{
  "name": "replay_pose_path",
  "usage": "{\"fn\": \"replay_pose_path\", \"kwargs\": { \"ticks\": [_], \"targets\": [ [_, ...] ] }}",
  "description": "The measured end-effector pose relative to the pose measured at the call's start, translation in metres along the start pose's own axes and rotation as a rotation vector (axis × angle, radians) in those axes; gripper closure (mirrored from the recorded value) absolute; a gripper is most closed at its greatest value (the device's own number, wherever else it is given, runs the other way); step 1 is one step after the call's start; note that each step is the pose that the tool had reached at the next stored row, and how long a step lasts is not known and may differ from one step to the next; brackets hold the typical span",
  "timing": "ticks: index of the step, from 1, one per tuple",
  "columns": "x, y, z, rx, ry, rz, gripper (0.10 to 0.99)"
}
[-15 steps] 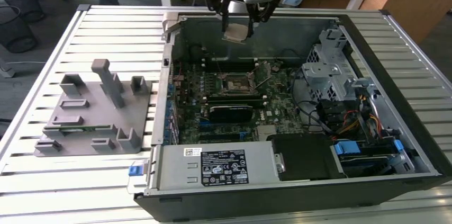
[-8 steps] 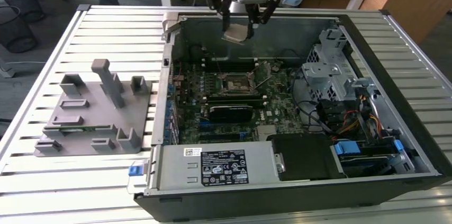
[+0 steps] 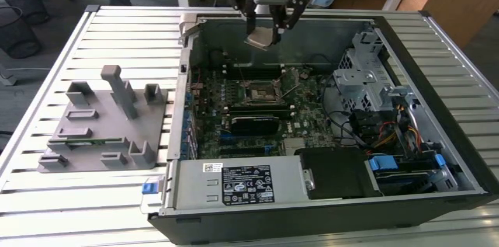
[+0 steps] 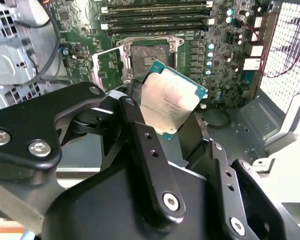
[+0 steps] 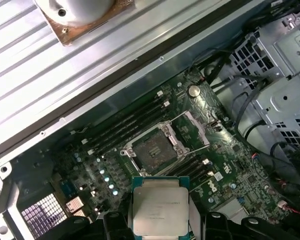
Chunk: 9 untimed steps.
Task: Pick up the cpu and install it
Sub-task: 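Place the cpu into insertion slot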
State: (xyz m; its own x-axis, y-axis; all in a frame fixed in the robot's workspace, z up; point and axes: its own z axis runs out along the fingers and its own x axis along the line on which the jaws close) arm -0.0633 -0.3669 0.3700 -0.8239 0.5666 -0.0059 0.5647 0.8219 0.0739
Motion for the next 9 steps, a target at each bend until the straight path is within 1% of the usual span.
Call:
{"fn": "replay_pose_path", "kwargs": {
  "ticks": [9],
  "targets": [
    [0.0000, -0.0002, 0.0021, 0.001, -0.0118, 0.157, 0.549]
  ]
}}
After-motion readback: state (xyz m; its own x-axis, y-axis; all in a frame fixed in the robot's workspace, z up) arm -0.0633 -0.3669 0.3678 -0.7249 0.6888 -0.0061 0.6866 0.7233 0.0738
